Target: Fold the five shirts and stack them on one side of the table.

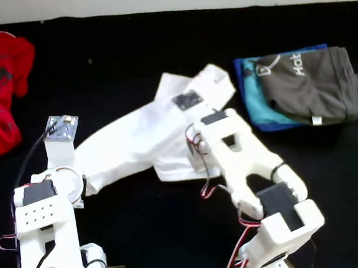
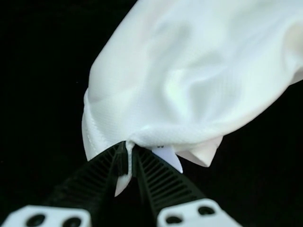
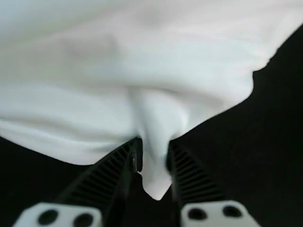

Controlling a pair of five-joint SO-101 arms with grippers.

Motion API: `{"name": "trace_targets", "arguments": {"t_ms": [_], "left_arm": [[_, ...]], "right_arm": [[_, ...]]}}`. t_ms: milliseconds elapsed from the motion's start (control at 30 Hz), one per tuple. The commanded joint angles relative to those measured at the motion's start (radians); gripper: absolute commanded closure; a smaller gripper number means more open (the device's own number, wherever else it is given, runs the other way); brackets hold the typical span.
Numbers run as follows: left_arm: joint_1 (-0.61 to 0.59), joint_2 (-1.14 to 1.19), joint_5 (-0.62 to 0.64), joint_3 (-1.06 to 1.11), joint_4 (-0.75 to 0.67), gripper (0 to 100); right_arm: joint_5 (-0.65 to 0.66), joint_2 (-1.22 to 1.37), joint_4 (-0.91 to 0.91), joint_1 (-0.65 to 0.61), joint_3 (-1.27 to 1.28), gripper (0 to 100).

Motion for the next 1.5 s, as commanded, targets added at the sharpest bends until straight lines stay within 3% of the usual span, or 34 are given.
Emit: {"name": "trace_targets", "arguments": {"t_ms": [0, 200, 400, 533, 767, 1000, 1233, 1467], "left_arm": [[0.01, -0.018, 0.009, -0.035, 0.009, 99], [0.01, -0.013, 0.012, -0.033, 0.015, 99], [0.015, -0.018, 0.012, -0.071, 0.126, 99], [0.016, -0.018, 0.012, -0.101, 0.161, 99], [0.016, -0.018, 0.012, -0.101, 0.157, 99], [0.016, -0.018, 0.012, -0.101, 0.155, 99], [0.016, -0.018, 0.012, -0.101, 0.155, 99], [0.016, -0.018, 0.012, -0.101, 0.155, 99]], "right_arm": [[-0.029, -0.108, -0.007, 0.018, -0.008, 99.1], [-0.011, -0.302, 0.088, 0.053, -0.013, 99.3], [0.054, -0.453, 0.137, 0.154, -0.007, 99.3], [0.051, -0.466, 0.183, 0.177, 0.007, 99.3], [0.057, -0.372, 0.068, 0.177, 0.174, 98.9], [0.055, -0.318, 0.101, 0.131, 0.183, 75.8], [0.052, -0.306, 0.058, -0.002, 0.194, 75.1], [0.055, -0.193, -0.005, 0.007, 0.214, 75.1]]}}
